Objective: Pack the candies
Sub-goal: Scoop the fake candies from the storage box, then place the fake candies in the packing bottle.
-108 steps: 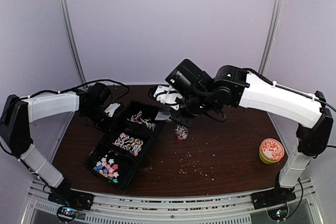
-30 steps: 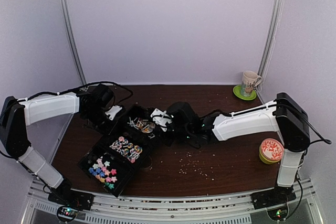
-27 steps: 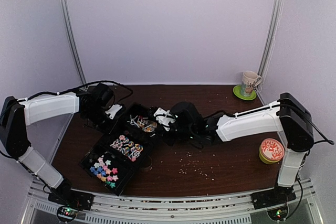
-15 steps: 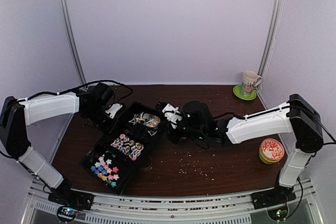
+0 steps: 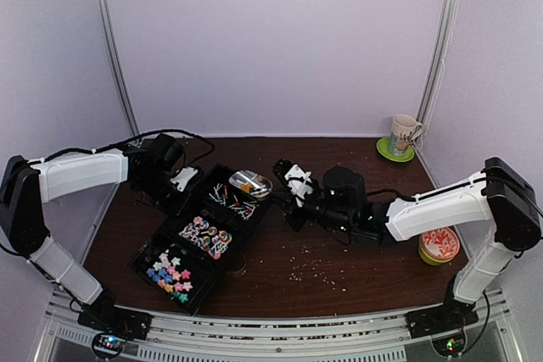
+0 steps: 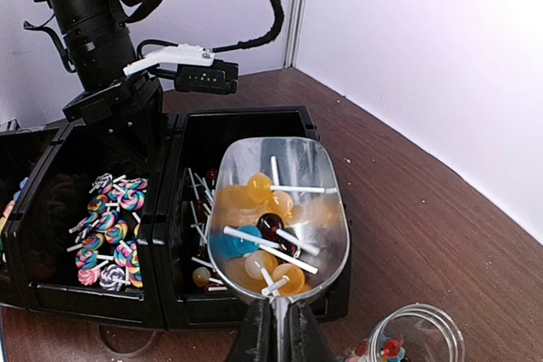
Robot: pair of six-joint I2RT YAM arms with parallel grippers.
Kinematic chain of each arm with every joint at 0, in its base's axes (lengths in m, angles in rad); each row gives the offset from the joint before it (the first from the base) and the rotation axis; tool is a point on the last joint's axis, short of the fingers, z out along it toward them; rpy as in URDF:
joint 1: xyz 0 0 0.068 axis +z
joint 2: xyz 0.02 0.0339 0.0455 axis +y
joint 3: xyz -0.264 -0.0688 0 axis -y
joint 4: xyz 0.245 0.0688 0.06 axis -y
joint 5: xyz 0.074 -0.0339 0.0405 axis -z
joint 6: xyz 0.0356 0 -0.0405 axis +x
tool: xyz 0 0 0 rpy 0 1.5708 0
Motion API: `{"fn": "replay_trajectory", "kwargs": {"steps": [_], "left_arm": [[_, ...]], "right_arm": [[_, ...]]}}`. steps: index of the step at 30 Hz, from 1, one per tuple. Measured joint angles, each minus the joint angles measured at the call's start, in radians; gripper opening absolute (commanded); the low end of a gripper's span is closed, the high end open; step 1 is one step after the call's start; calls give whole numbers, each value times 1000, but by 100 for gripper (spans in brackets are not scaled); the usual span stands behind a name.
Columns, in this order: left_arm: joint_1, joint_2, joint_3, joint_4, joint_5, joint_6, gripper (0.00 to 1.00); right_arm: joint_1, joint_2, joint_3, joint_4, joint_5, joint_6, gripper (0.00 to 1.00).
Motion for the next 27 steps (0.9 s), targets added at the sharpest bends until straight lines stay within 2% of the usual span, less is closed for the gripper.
{"fn": "replay_trajectory", "kwargs": {"steps": [6,9,18,27], "left_arm": [[0,0,0,0,-3,0,0],[0,0,0,0,-6,0,0],[12,0,0,-1,-12,-1,0],[15,0,0,-1,-16,-4,0]], "right_arm": [[-5,-14,-10,23,24,-1,0],[-5,-43,-10,-19,39,-7,0],[-34,-264,10,-306,139,-19,0],[-46,-361,66,-658,215,-15,0]]}}
